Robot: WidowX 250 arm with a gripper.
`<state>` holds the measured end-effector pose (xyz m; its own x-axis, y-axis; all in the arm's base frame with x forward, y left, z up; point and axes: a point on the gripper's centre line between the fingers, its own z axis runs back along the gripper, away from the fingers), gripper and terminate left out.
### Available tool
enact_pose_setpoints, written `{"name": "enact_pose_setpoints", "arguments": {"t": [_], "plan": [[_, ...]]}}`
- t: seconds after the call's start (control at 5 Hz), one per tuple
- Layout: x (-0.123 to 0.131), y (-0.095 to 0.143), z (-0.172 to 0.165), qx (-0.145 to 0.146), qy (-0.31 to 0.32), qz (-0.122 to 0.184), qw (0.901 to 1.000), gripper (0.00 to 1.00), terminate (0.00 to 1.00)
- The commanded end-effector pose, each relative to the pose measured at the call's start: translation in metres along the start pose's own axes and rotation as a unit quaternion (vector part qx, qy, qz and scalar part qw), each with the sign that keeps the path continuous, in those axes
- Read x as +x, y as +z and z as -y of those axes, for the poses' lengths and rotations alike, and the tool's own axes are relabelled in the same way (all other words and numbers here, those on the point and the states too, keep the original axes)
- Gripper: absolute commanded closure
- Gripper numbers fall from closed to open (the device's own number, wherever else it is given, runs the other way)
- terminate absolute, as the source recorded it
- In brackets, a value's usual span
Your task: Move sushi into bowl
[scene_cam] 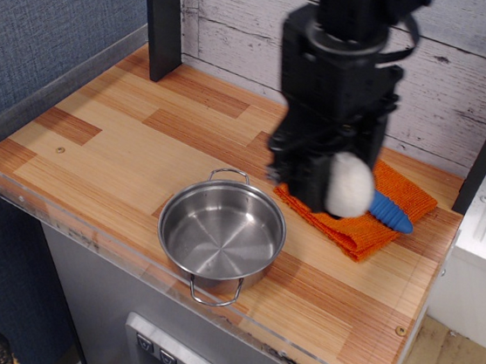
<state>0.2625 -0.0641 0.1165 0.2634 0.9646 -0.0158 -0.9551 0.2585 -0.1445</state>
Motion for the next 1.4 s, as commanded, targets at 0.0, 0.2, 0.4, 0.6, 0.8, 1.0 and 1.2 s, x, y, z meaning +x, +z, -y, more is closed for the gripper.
{"name": "enact_pose_setpoints", "arguments": {"t": [0.0,0.2,0.4,0.6,0.8,1.0,1.2], "plan": [[0.031,0.019,-0.028,-0.022,0.015,0.023,0.9994,1.0,0.0],[0.042,0.008,-0.046,-0.009,0.016,0.035,0.9992,1.0,0.0],[0.056,-0.009,-0.058,0.012,0.021,0.052,0.9983,1.0,0.0],[0.066,-0.023,-0.057,0.024,0.031,0.055,0.9977,1.0,0.0],[0.071,-0.039,-0.049,0.043,0.025,0.062,0.9969,1.0,0.0],[0.074,-0.053,-0.042,0.056,0.016,0.064,0.9962,1.0,0.0],[0.072,-0.068,-0.039,0.069,0.005,0.059,0.9959,1.0,0.0]]}}
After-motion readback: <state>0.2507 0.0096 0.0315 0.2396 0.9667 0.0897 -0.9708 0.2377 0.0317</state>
